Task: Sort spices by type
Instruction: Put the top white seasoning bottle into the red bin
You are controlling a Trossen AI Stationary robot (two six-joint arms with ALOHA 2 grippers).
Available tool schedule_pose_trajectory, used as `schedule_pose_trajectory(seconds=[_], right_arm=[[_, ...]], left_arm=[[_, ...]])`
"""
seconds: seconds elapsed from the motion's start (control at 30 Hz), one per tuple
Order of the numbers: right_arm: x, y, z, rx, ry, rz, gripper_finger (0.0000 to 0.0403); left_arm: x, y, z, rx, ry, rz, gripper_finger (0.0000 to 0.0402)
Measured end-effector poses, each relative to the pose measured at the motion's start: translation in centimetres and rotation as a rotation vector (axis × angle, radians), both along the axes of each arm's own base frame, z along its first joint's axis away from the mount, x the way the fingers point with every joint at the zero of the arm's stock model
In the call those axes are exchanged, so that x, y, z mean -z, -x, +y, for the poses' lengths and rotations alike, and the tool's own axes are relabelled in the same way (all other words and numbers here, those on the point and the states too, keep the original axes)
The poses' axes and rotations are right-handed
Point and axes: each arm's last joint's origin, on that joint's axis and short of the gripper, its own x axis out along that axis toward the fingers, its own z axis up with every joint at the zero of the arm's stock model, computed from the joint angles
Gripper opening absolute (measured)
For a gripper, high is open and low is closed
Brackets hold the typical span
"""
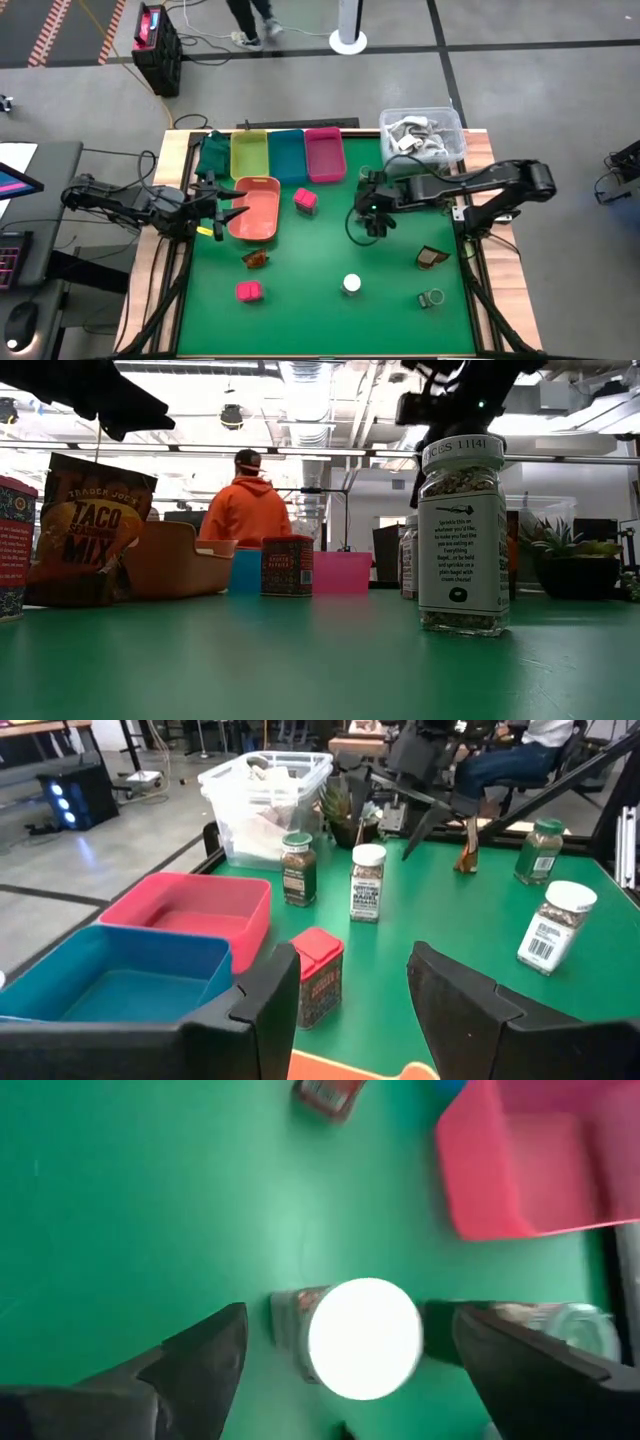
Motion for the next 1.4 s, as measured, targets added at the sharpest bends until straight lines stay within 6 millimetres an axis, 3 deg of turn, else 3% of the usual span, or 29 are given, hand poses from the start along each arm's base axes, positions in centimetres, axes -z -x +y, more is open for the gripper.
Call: schedule_pose_trajectory(seconds=[0.37, 0.73, 0.8, 0.9, 1.13, 1.27, 1.4], right_arm=[[3.3, -1.2, -2.1, 0.028, -0.097, 0.12, 0.0357], [3.3, -1.6, -2.1, -0.006, -0.088, 0.096, 0.0223], [3.2, -1.7, -2.1, -0.01, -0.099, 0.098, 0.022], [1.9, -2.3, -1.8, -0.005, -0.113, 0.079, 0.022], [-3.5, -4.6, -1.3, -0.062, -0.089, -0.097, 0.022], [-5.7, -5.3, -2.8, -0.051, -0.051, -0.203, 0.022], [-6.5, -6.0, -5.1, -0.019, -0.013, -0.272, 0.022]], left_arm=[[0.2, 0.0, 0.0, 0.0, -0.006, 0.025, 0.0176], [0.3, 0.1, 0.0, -0.001, -0.006, 0.036, 0.0176], [0.3, 0.1, 0.0, -0.002, -0.003, 0.035, 0.0176], [0.3, 0.1, 0.0, -0.002, -0.001, 0.035, 0.0176], [0.3, 0.1, 0.0, -0.003, 0.007, 0.032, 0.0176], [0.3, 0.1, 0.0, -0.004, 0.007, 0.031, 0.0176], [0.4, 0.1, 0.0, -0.005, 0.013, 0.03, 0.0176]])
